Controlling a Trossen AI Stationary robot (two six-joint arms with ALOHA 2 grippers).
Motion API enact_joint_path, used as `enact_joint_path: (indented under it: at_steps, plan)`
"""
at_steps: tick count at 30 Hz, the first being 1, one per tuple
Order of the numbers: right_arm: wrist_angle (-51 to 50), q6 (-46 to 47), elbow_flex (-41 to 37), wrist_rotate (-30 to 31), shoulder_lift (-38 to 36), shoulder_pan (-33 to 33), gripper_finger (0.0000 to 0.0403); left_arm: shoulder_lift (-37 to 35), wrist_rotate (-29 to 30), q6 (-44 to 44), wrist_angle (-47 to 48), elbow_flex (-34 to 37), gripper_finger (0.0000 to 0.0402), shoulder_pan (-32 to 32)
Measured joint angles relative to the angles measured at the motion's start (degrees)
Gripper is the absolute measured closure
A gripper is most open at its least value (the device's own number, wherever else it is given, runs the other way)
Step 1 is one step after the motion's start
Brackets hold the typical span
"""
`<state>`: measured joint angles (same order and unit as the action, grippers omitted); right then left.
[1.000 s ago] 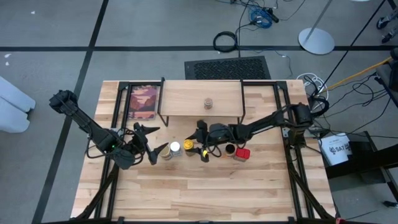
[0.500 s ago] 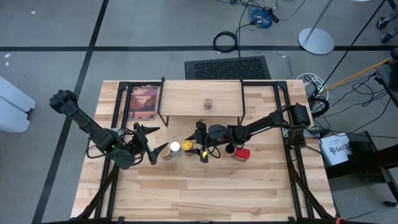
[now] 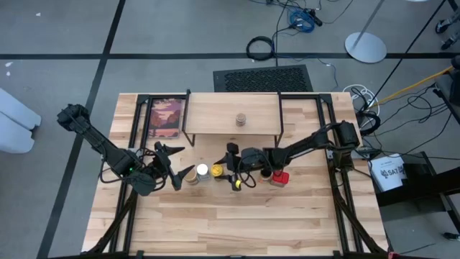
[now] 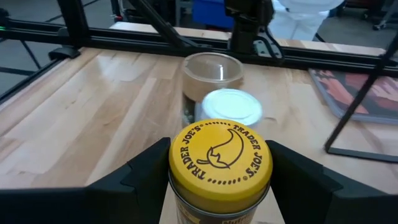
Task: Shelf spices
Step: Remove the yellow seasoning bottle from the shelf
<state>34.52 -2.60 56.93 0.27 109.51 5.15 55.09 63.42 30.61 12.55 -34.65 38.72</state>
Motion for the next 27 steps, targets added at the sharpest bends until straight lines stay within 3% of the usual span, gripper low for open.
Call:
enact_joint_path:
  at_steps: [27]
  plan:
    - [4.2, 0.1, 0.0, 0.2, 2.6, 0.0, 0.0172, 0.0, 0.0, 0.0, 0.0, 0.0, 0.0015, 0.0]
